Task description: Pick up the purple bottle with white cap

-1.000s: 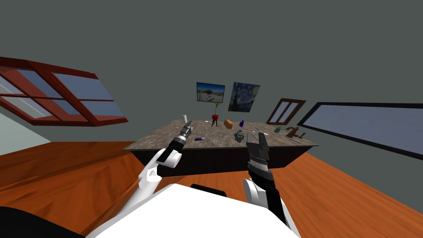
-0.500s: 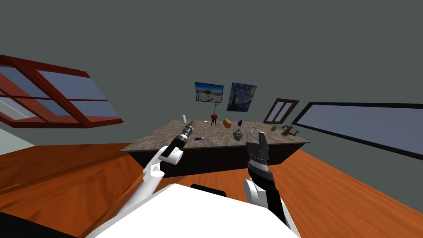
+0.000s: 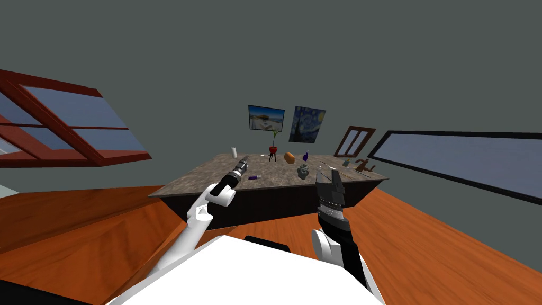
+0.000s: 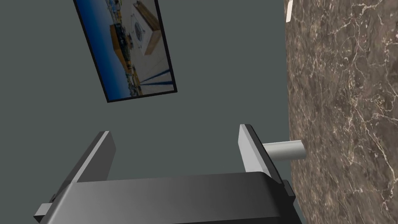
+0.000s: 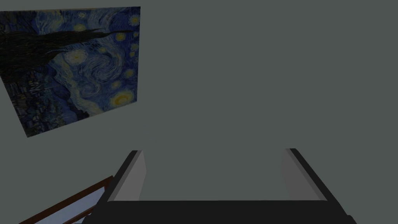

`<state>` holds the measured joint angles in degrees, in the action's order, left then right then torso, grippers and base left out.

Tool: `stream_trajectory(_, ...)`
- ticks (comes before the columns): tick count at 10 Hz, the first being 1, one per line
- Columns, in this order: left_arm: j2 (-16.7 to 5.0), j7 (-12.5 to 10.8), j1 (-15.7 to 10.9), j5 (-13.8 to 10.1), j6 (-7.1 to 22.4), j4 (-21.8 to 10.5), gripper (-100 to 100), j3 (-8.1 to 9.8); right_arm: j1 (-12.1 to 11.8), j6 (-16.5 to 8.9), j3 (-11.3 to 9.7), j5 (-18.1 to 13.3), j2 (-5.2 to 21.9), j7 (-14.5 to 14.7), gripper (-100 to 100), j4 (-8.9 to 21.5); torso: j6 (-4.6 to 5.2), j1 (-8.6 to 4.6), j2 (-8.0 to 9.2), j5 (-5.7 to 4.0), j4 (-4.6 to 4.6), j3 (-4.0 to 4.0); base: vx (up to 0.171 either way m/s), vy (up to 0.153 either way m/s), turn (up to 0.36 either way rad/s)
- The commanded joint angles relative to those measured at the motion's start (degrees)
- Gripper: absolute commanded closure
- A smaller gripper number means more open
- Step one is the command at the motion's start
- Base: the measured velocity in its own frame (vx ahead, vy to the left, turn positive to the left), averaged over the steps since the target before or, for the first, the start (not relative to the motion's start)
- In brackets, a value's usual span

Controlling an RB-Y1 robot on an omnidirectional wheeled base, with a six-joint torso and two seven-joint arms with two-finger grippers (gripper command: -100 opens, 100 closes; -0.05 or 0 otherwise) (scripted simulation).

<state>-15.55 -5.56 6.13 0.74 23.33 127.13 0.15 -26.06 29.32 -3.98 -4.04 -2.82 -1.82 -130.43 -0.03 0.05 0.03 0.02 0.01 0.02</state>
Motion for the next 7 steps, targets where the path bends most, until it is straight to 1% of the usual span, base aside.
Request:
stream_trajectory(1, -0.2, -0.1, -1.8, -0.2, 2.9, -1.0, -100, 0.13, 0.0, 0.0, 0.0, 0.0, 0.0, 0.0, 0, 0.0, 0.00, 0.00, 0.00, 0.00, 0.00, 0.00, -0.018, 0.015, -0.078)
stream_trajectory(3, -0.2, -0.1, -1.8, -0.2, 5.6, -1.0, -100, 0.13, 0.0, 0.0, 0.0, 0.0, 0.0, 0.0, 0, 0.0, 0.00, 0.01, -0.01, 0.00, 0.00, -0.01, -0.011, 0.011, -0.015)
stream_trajectory(4, -0.4, -0.3, -3.4, -0.4, 7.5, -1.9, -100, 0.38, 0.0, 0.0, 0.0, 0.0, 0.0, 0.0, 0, 0.0, 0.00, -0.01, -0.04, 0.00, -0.01, -0.02, -0.005, 0.006, -0.083)
stream_trajectory(5, -0.4, -0.3, -3.4, -0.4, 9.2, -1.9, -100, 0.38, 0.0, 0.0, 0.0, 0.0, 0.0, 0.0, 0, 0.0, 0.02, -0.02, -0.05, -0.01, -0.01, -0.03, -0.007, 0.009, -0.048)
stream_trajectory(6, -0.4, -0.3, -3.4, -0.4, 9.7, -1.9, -100, 0.38, 0.0, 0.0, 0.0, 0.0, 0.0, 0.0, 0, 0.0, 0.00, -0.01, -0.05, 0.00, -0.01, -0.03, 0.000, 0.000, 0.000)
stream_trajectory(7, -0.6, -0.5, -4.9, -0.6, 12.0, -2.8, -100, 0.69, 0.0, 0.0, 0.0, 0.0, 0.0, 0.0, 0, 0.0, -0.01, -0.02, -0.05, 0.00, -0.01, -0.03, -0.005, 0.005, -0.070)
